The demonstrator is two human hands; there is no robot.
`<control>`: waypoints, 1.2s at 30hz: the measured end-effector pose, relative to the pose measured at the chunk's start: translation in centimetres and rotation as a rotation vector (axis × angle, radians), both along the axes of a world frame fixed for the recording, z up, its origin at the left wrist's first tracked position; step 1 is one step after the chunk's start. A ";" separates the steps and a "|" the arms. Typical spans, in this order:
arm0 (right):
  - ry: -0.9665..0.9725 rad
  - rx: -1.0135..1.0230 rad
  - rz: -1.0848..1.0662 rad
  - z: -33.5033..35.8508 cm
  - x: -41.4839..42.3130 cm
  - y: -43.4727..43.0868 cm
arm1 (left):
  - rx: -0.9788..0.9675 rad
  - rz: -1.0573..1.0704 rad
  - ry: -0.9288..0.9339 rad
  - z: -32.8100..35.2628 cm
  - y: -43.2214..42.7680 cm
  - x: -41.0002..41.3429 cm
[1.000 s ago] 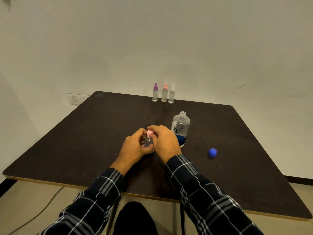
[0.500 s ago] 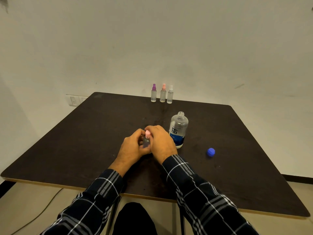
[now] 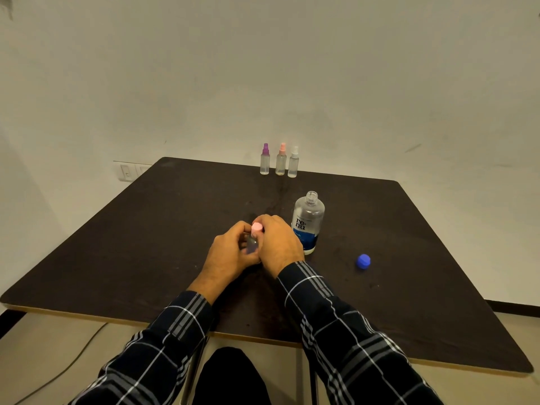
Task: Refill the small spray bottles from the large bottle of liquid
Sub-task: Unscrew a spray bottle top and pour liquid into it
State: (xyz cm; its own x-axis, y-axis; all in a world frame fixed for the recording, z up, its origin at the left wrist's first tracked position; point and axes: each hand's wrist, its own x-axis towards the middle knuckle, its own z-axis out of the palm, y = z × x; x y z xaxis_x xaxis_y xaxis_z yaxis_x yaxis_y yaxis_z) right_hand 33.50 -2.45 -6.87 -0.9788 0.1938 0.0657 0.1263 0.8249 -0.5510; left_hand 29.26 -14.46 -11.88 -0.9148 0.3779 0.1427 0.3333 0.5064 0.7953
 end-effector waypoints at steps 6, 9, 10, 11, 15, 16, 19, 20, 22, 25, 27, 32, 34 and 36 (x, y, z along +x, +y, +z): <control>0.014 0.001 -0.029 0.0 0.4 -0.1 | -0.014 -0.003 -0.005 0.1 0.0 0.1; 0.005 -0.006 -0.039 0.0 0.3 -0.2 | -0.015 0.002 0.002 0.1 0.0 0.1; 0.002 -0.004 -0.041 -0.1 0.3 -0.2 | -0.018 0.005 0.004 0.1 0.0 0.1; 0.002 -0.003 -0.045 -0.1 0.2 -0.3 | -0.022 0.006 0.005 0.1 0.1 0.1; 0.028 0.025 -0.085 -0.7 0.2 -0.6 | -0.033 0.013 0.003 0.1 0.1 0.0; 0.030 0.034 -0.094 -0.8 0.2 -0.7 | -0.035 0.016 0.007 0.2 0.1 0.1; 0.032 0.043 -0.114 -1.0 0.0 -0.8 | -0.027 0.021 0.008 0.2 0.1 0.2; 0.037 0.040 -0.115 -1.0 0.0 -0.8 | -0.021 0.024 0.007 0.3 0.1 0.3; 0.045 0.034 -0.116 -1.1 0.0 -0.7 | -0.020 0.027 0.011 0.4 0.2 0.4; 0.045 0.034 -0.117 -1.3 -0.1 -0.7 | -0.019 0.025 0.016 0.4 0.1 0.5; 0.028 0.038 -0.111 -1.2 -0.3 -0.7 | -0.009 0.027 0.012 0.3 0.1 0.4; 0.061 0.019 -0.077 -1.3 -0.2 -0.6 | 0.006 0.018 -0.001 0.4 0.1 0.4; 0.124 -0.059 -0.052 -1.9 0.2 -0.3 | 0.030 0.002 -0.009 0.3 -0.1 0.5; 0.162 -0.181 -0.054 -2.6 0.8 0.1 | 0.056 -0.012 -0.015 0.0 -0.3 0.6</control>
State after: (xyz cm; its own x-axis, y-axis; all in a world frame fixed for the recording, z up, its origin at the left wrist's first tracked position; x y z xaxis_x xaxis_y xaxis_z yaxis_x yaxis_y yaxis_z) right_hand 34.29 -2.40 -9.49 -0.9460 0.2689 0.1808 0.0657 0.7055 -0.7056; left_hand 29.81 -14.72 -11.84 -0.9124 0.3806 0.1505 0.3272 0.4572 0.8270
